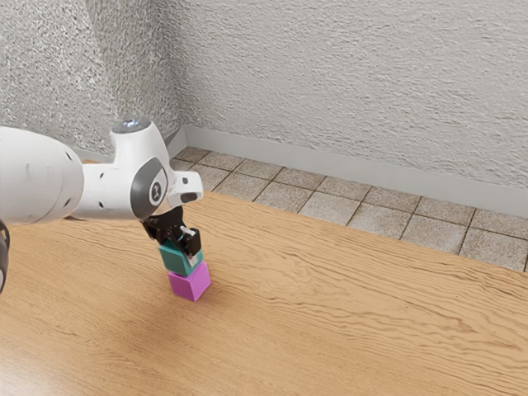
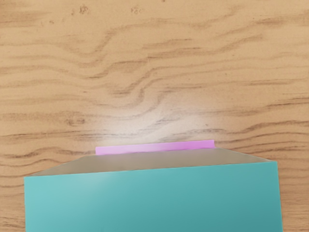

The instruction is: Pick up the blue block with one arm, and put the blue block on the pink block with one arm

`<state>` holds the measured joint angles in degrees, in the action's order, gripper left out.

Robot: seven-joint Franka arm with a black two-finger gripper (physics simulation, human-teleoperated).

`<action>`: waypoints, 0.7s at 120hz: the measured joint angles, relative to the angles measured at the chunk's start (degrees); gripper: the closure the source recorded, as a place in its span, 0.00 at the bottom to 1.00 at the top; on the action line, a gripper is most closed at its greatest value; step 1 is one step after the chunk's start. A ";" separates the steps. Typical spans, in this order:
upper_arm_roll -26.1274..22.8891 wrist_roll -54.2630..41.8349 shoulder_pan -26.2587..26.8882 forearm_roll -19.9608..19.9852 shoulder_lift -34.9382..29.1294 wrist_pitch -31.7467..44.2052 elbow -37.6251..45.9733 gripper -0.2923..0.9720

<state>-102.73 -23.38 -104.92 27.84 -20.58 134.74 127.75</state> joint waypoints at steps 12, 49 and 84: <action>-0.01 0.03 0.00 0.00 0.00 -0.01 -0.02 0.49; -0.02 0.16 -0.06 0.15 0.00 -0.08 -0.02 0.43; 0.00 0.28 -0.07 0.52 -0.11 -0.33 -0.03 0.28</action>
<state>-102.73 -23.10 -104.99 28.35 -20.69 134.40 127.72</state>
